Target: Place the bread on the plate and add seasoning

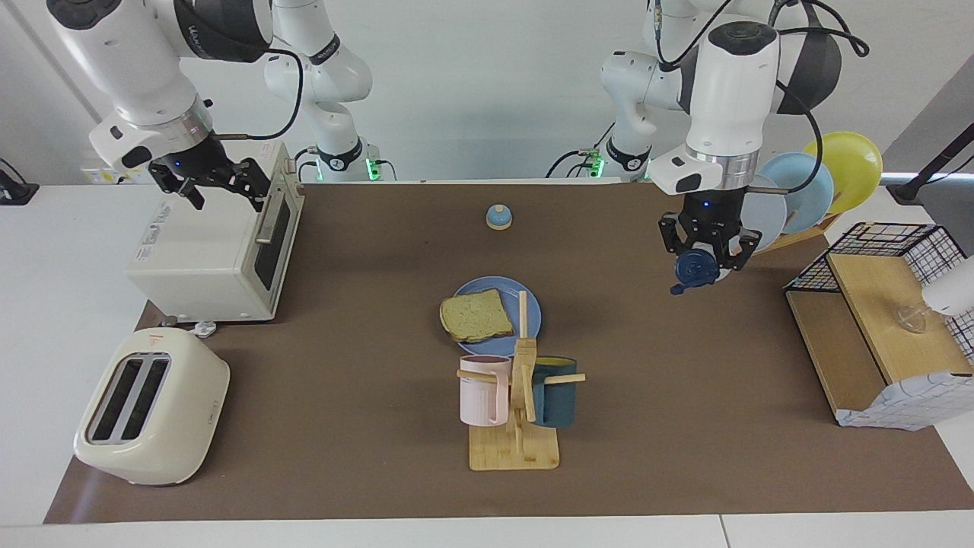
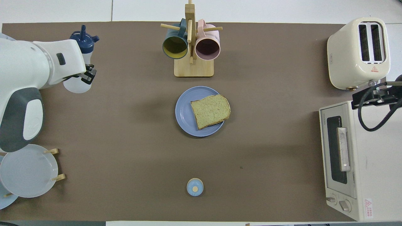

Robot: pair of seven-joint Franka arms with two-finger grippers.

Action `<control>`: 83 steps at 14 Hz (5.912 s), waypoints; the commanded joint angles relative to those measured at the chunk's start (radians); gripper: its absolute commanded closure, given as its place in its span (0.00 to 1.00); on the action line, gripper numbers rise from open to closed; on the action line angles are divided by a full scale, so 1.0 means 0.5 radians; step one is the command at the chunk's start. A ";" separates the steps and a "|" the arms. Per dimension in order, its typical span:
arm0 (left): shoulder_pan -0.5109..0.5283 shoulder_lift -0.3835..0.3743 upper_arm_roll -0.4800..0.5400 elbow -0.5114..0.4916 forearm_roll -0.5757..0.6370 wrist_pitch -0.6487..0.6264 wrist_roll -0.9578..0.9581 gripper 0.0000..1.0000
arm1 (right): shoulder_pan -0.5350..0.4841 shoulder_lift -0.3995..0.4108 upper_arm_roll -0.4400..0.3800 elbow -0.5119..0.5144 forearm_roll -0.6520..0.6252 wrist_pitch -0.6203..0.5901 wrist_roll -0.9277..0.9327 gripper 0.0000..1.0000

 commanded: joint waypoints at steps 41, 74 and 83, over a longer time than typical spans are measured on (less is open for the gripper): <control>-0.069 0.681 -0.029 -0.985 -0.018 2.546 -0.715 0.92 | -0.032 -0.015 0.017 -0.007 0.015 -0.010 -0.053 0.00; -0.241 -0.083 -0.032 -1.664 -0.021 2.451 -0.807 0.00 | -0.032 -0.015 0.017 -0.007 0.015 -0.010 -0.053 0.00; -0.438 -0.178 -0.047 -1.256 -0.024 1.734 -1.065 0.00 | -0.032 -0.015 0.017 -0.007 0.015 -0.010 -0.053 0.00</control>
